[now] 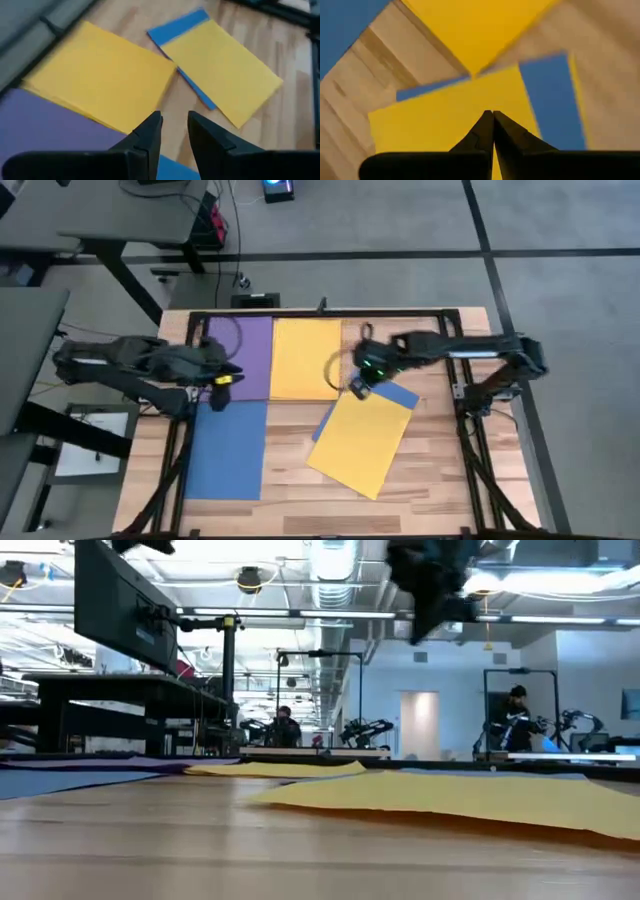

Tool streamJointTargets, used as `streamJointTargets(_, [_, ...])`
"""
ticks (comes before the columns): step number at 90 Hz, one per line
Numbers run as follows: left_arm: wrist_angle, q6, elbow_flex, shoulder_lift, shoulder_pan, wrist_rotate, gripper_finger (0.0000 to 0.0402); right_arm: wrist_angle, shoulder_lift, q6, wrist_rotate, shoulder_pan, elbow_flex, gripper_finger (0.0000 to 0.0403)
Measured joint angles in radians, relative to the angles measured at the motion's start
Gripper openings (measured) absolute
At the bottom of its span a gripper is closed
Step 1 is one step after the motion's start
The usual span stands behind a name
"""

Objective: Organize paper
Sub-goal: Stack the yellow paper on top of the yellow paper

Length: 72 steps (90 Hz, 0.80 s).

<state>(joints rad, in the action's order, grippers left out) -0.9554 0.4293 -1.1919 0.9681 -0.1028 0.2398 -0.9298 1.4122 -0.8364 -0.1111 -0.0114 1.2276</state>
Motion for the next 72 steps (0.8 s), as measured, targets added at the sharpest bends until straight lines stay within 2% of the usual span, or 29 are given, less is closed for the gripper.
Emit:
streamJointTargets(12, [0.115,-0.039,0.0,0.138,0.076,-0.203,0.0081,-0.005,-0.119,-0.173,0.004,0.089,-0.158,0.0])
streamJointTargets(20, [0.192,-0.059,0.0,0.246,0.105,-0.286,0.0081,-0.004,-0.159,-0.263,0.006,0.117,-0.249,0.0008])
streamJointTargets(28, [0.277,-0.062,0.0,0.357,0.121,-0.35,0.0081,0.01,-0.175,-0.316,0.006,0.112,-0.328,0.0035])
streamJointTargets(52, [0.596,-0.009,0.0,0.69,0.109,-0.524,0.0081,0.229,-0.177,-0.298,0.005,0.032,-0.542,0.0145])
streamJointTargets(63, [0.78,0.04,0.001,0.835,0.092,-0.589,0.0081,0.318,-0.177,-0.257,0.005,-0.016,-0.616,0.0176])
streamJointTargets(72, [0.945,0.118,0.001,0.926,0.08,-0.603,0.0081,0.331,-0.177,-0.263,0.004,-0.038,-0.668,0.0191])
